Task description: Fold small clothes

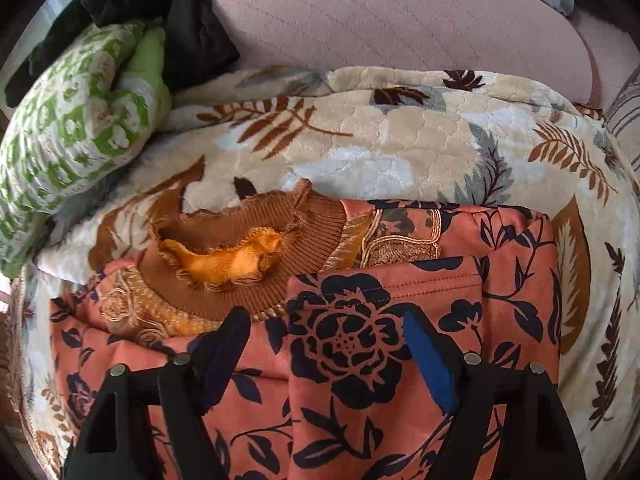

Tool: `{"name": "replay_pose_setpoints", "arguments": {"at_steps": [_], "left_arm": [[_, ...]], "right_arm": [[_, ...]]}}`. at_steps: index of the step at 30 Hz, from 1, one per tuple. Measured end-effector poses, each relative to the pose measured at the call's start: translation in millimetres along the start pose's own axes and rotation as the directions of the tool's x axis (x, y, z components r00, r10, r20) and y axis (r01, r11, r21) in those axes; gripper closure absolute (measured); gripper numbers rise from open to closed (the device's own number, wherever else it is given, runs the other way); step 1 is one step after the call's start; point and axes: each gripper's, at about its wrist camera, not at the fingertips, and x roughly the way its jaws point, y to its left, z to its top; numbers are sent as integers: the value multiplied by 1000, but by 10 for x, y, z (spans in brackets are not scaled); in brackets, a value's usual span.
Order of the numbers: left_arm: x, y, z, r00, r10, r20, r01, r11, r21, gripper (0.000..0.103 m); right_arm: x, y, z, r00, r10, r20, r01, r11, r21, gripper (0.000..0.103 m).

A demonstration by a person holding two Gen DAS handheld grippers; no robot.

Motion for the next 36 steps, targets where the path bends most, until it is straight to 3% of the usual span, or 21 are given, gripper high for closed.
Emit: {"name": "replay_pose_setpoints", "arguments": {"at_steps": [2, 3, 4, 5, 6, 8, 11, 19, 23, 25, 28, 29, 30, 33, 36], "left_arm": [[-7, 19, 5, 1000, -14, -10, 14, 1000, -7, 18], [-10, 36, 7, 1000, -19, -14, 19, 1000, -13, 18], [-14, 52, 8, 1000, -23, -15, 22, 1000, -18, 18], [-19, 65, 11, 1000, -24, -17, 23, 999, -22, 18], [-27, 74, 9, 1000, -25, -19, 24, 999, -26, 18], [-54, 87, 3, 1000, -26, -18, 25, 999, -33, 18], [-71, 126, 4, 999, -30, -17, 29, 998, -52, 18], [-139, 156, 23, 1000, -16, 16, 18, 997, -75, 18], [-152, 154, 19, 1000, -12, 19, 13, 997, -74, 18], [-176, 147, 12, 1000, -3, 28, 5, 998, -66, 18], [-220, 123, 1, 999, 19, 51, -17, 999, -44, 18], [-234, 117, -1, 998, 26, 60, -23, 999, -37, 18], [-239, 112, -5, 997, 31, 65, -29, 999, -31, 18], [-216, 108, -8, 998, 37, 56, -35, 999, -33, 18], [-221, 95, -5, 997, 39, 64, -37, 999, -37, 18]], "right_arm": [[123, -32, -42, 1000, -21, -22, 21, 1000, 0, 24], [140, -63, -67, 999, -38, -23, 38, 999, -1, 40], [116, -86, -88, 999, -52, -14, 52, 999, -13, 46], [61, -121, -103, 999, -37, -4, 37, 999, -19, 70], [-4, -164, -116, 1000, -23, 0, 23, 999, -21, 85], [-158, -281, -138, 1000, -7, 17, 7, 1000, -7, 92], [-399, -495, -187, 999, 3, 52, -5, 999, 34, 94], [-751, -1265, -723, 981, 153, 117, -174, 964, 199, 94], [-538, -1653, -1181, 948, 301, 104, -318, 899, 300, 90], [-399, -1829, -1396, 920, 381, 98, -389, 846, 364, 89], [-387, -2052, -1580, 871, 459, 172, -485, 752, 446, 66], [-453, -2096, -1604, 861, 463, 210, -505, 736, 450, 45], [-549, -2131, -1606, 854, 451, 257, -519, 730, 444, 31], [-832, -2150, -1497, 853, 371, 366, -503, 770, 392, 29], [-842, -2053, -1211, 877, 339, 340, -452, 822, 346, 30]]}}
